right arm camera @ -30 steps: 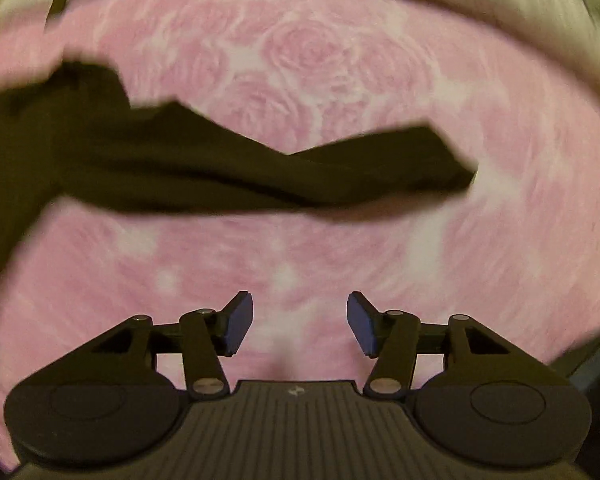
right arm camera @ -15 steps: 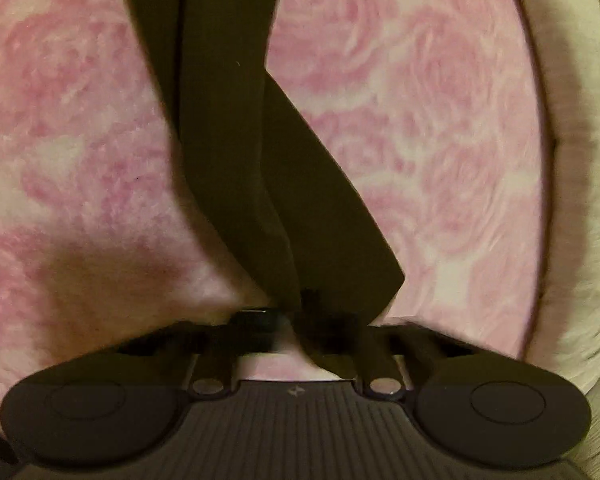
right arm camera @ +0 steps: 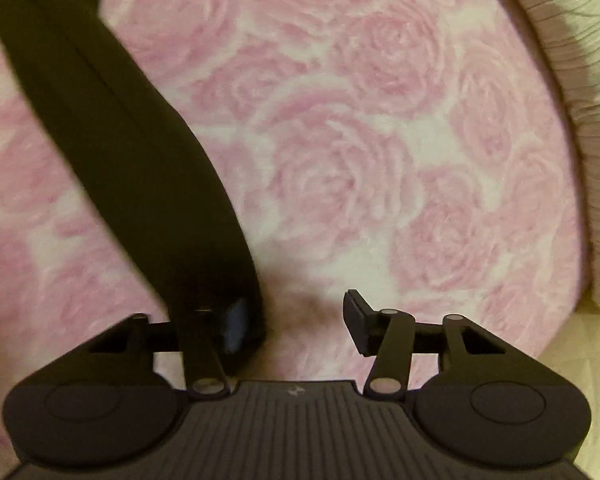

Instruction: Fold clothes

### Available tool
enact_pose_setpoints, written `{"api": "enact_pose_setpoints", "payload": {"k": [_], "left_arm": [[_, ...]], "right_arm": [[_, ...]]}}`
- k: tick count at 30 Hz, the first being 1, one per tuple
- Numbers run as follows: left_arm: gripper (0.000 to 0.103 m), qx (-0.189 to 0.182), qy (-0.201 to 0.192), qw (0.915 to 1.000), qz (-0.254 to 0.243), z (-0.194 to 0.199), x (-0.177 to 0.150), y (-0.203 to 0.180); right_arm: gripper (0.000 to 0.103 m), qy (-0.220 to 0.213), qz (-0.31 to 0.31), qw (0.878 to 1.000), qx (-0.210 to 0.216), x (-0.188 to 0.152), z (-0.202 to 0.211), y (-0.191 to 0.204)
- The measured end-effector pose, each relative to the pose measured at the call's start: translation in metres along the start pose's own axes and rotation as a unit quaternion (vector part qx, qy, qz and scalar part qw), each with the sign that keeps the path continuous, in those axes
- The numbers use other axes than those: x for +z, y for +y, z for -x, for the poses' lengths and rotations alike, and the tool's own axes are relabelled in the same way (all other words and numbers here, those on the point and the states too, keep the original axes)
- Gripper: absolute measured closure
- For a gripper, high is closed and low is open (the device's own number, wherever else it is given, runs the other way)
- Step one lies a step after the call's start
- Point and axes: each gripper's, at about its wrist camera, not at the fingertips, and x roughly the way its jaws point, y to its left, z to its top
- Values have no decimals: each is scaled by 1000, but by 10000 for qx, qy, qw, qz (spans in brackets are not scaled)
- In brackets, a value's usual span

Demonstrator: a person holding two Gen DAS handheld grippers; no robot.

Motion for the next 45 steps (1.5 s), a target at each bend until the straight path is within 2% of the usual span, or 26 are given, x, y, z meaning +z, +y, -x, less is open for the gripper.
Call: {"api": "enact_pose_setpoints", "payload": {"k": [2,3,7,10,11,12,14,16,17,18,20,21,22,24,25,27,29,30,31,34,35,36,38,41,43,45], "left_arm": [[52,7,82,10000,23,-1,-6,1],[52,8,137,9999,32,-2,-9,2],[52,19,47,10000,-21,-4,-9,-2],[52,-39,-180,9998,-123,-10,9,-9],[52,-77,-261,9995,-186,-12,16,-13],[52,-115,-341,9990,-250,-14,23,-17],[52,-204,-499,9978,-395,-19,37,-27],[52,-299,-593,9966,-486,-24,48,-35],[52,-340,-622,9961,-520,-26,53,-38],[52,-383,-637,9957,-553,-27,56,-41],[52,-434,-666,9949,-627,-29,62,-46],[52,-430,-666,9948,-642,-29,63,-47],[52,-425,-665,9947,-657,-29,64,-47],[52,-396,-672,9948,-653,-27,65,-45],[52,-371,-681,9950,-634,-26,65,-43],[51,-321,-711,9952,-598,-24,66,-37],[51,-280,-733,9951,-603,-24,71,-33],[51,-259,-746,9950,-618,-24,73,-32],[51,-243,-785,9946,-635,-23,76,-32],[51,-223,-908,9936,-631,-16,82,-31],[51,-219,-945,9933,-625,-13,83,-31],[48,-202,-962,9932,-628,-10,82,-31],[45,-140,-956,9935,-606,-3,74,-29],[45,-10,-819,9956,-454,5,51,-20],[45,168,-677,9969,-377,13,26,-15],[45,387,-500,9975,-309,22,-1,-7]], "right_arm": [[42,-110,-210,9997,110,0,-1,6],[40,-173,-310,9992,170,0,-1,9],[38,-54,-973,9937,555,-17,-5,4],[37,-23,-1768,9815,739,-38,-10,-17],[36,-49,-2104,9740,837,-46,-11,-27],[36,-127,-2563,9607,1053,-53,-14,-37],[36,-298,-3499,9240,1517,-66,-20,-57],[36,-452,-4356,8789,1889,-78,-31,-74],[37,-478,-4590,8659,1929,-79,-40,-76],[37,-497,-4794,8541,1954,-79,-49,-77],[41,-577,-4938,8451,1963,-77,-62,-69],[45,-632,-4994,8409,1985,-77,-67,-63],[53,-686,-5050,8367,2006,-76,-73,-58],[67,-787,-5063,8392,1821,-76,-73,-48],[95,-748,-5000,8425,1861,-76,-71,-45],[100,-472,-4910,8498,1857,-78,-60,-44],[100,-205,-4396,8918,1053,-71,-43,-36],[100,-104,-4294,8989,872,-69,-38,-33],[100,11,-4296,8984,913,-67,-38,-30],[97,426,-4113,9034,1134,-58,-52,-13],[88,365,-4242,8996,974,-60,-50,-13],[80,275,-4401,8942,776,-62,-48,-14],[53,-20,-4645,8851,308,-66,-36,-15],[52,-525,-4668,8826,-200,-70,-7,-7],[50,-835,-4678,8795,-246,-75,8,0],[39,-1165,-4673,8763,-138,-79,22,11]]}}
